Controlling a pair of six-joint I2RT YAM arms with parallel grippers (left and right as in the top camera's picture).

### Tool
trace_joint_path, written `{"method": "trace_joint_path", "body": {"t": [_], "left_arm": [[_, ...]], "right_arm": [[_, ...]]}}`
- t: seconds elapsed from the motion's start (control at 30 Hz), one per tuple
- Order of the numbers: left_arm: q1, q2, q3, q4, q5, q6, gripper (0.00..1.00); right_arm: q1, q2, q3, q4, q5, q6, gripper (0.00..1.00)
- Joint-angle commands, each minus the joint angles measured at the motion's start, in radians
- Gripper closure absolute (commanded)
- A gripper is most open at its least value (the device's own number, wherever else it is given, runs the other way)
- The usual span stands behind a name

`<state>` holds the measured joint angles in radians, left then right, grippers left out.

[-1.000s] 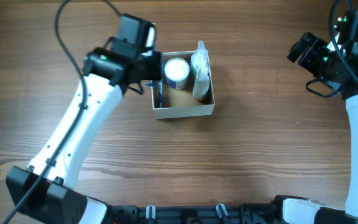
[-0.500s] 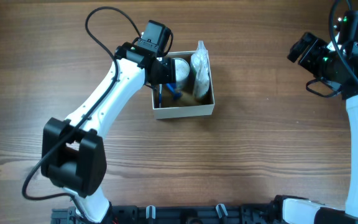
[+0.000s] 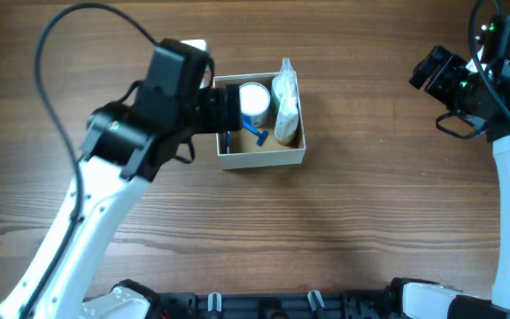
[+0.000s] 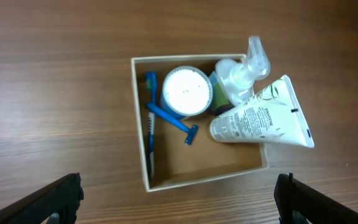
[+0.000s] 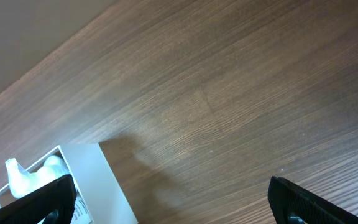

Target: Pack container

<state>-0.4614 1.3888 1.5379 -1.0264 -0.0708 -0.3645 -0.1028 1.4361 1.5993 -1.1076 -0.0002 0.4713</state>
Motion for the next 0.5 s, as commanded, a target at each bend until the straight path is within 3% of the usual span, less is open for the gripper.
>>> {"method": "trace_joint_path", "body": {"t": [0.0,0.17,0.23,0.37,0.47], "left_arm": [[0.027,-0.134,0.002,-0.019,-0.033,0.016,0.00],[0.030,-0.313,0.000,-0.057,-0.147,0.018,0.00],[0.060,-0.377,-0.020,-0.052,-0.153,0.088,0.00],[0.250,-0.503,-0.155,-0.023,0.017,0.152,0.00],[0.394,-0.618,-0.367,0.108,0.106,0.152,0.00]], "right_arm": [[-0.001,0.002,0.010,0.000,-0.009,0.002,0.00],[-0.001,0.002,0.010,0.000,-0.009,0.002,0.00],[-0.001,0.002,0.010,0.000,-0.010,0.002,0.00],[-0.001,0.002,0.010,0.000,-0.009,0.002,0.00],[-0.001,0.002,0.010,0.000,-0.009,0.002,0.00]]}}
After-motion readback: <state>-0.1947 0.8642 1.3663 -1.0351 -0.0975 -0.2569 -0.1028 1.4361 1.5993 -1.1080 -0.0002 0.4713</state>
